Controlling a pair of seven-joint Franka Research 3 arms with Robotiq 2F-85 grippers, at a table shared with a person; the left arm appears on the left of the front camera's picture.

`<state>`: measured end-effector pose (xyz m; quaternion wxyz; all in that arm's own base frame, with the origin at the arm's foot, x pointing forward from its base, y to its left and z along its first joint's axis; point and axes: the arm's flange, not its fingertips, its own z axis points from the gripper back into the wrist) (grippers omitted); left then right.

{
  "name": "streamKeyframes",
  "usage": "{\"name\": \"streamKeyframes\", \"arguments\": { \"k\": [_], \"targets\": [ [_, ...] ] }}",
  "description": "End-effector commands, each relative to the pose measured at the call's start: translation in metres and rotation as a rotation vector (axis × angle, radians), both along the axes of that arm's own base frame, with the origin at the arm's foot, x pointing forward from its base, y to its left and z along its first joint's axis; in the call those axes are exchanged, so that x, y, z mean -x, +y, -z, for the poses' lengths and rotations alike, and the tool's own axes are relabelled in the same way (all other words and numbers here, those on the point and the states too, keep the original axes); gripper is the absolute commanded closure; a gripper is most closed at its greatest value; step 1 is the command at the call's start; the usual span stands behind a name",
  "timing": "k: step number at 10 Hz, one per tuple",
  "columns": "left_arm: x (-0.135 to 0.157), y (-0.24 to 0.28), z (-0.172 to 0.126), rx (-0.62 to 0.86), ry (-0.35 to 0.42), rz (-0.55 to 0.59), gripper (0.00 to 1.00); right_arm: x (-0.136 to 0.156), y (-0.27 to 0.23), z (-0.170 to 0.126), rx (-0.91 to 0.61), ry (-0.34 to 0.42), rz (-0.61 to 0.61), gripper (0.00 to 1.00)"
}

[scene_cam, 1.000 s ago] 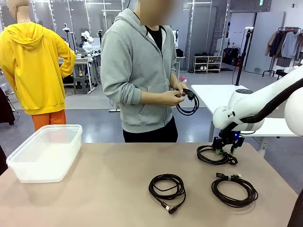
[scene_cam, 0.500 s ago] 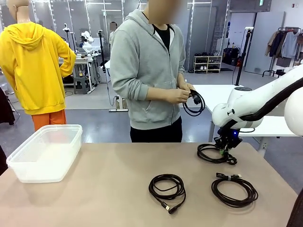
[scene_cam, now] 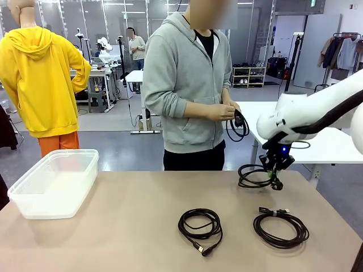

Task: Organize and store the cables.
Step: Place the Power Cable into the Organizing box.

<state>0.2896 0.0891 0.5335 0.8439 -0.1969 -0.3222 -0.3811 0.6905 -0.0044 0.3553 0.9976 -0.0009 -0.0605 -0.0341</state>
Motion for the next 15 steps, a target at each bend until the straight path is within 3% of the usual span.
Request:
{"name": "streamKeyframes", "arguments": {
  "k": [1,4,11,12,14,15],
  "targets": [
    [0.0,0.0,0.0,0.007,-0.008,0.019,0.0,0.015,0.009,-0.048,0.015,0.035,0.074,0.91],
    [0.0,0.0,0.0,0.007,-0.008,0.019,0.0,0.034,0.012,-0.082,0.029,-0.014,0.098,0.91],
    [0.0,0.0,0.0,0.007,-0.008,0.019,0.0,0.027,0.008,-0.09,0.0,-0.003,0.064,0.91],
    [0.0,0.0,0.0,0.007,-0.008,0.019,0.0,0.029,0.008,-0.087,0.002,0.001,0.069,0.81],
    [0.0,0.0,0.0,0.007,-0.008,0.019,0.0,0.036,0.085,-0.108,0.019,-0.106,-0.003,0.81],
    [0.0,0.0,0.0,0.007,-0.008,0.019,0.0,0.043,0.124,-0.11,0.028,-0.101,-0.043,0.81]
  ]
}}
